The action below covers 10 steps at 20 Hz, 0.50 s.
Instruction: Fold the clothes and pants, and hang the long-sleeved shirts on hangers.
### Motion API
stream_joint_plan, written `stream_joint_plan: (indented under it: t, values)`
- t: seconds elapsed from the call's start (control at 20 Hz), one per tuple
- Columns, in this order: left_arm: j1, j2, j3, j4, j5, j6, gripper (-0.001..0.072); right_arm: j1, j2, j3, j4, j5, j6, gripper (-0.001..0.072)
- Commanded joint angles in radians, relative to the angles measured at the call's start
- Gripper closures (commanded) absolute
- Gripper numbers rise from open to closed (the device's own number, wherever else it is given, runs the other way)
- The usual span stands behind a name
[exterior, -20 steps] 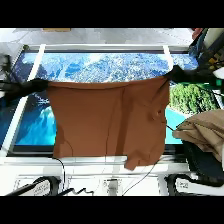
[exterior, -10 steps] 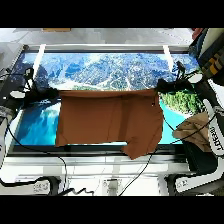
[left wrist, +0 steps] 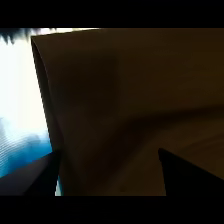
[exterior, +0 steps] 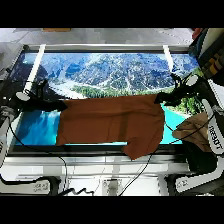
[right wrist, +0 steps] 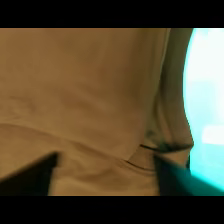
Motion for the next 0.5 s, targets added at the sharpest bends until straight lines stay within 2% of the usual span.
stream_joint_plan:
  t: [0.0,0.15,0.25,0.3,0.35,0.4,0.45]
  values:
    - [0.005,0.037,0.002,0.021,-0.049,-0.037,-0.0005,0.0,0.01,0.02,-0.056,0.08,0.006,0.0024]
    - [0.027,0.14,0.002,0.055,-0.114,-0.036,-0.0004,-0.001,0.047,0.063,-0.16,0.223,-0.01,0.0024]
    - [0.05,0.243,0.002,0.172,-0.214,-0.058,0.0005,-0.014,0.088,0.07,-0.209,0.332,-0.033,0.0027]
    - [0.06,0.286,0.002,0.227,-0.275,-0.07,0.0006,-0.027,0.111,0.061,-0.198,0.374,-0.03,0.0061]
    - [0.071,0.322,0.001,0.277,-0.344,-0.077,0.0012,-0.039,0.134,0.044,-0.186,0.412,-0.031,0.0135]
    - [0.084,0.344,-0.005,0.31,-0.394,-0.077,0.007,-0.053,0.166,0.006,-0.171,0.43,-0.03,0.0163]
    - [0.102,0.36,-0.018,0.331,-0.416,-0.078,0.0093,-0.066,0.206,-0.051,-0.152,0.431,-0.033,0.0163]
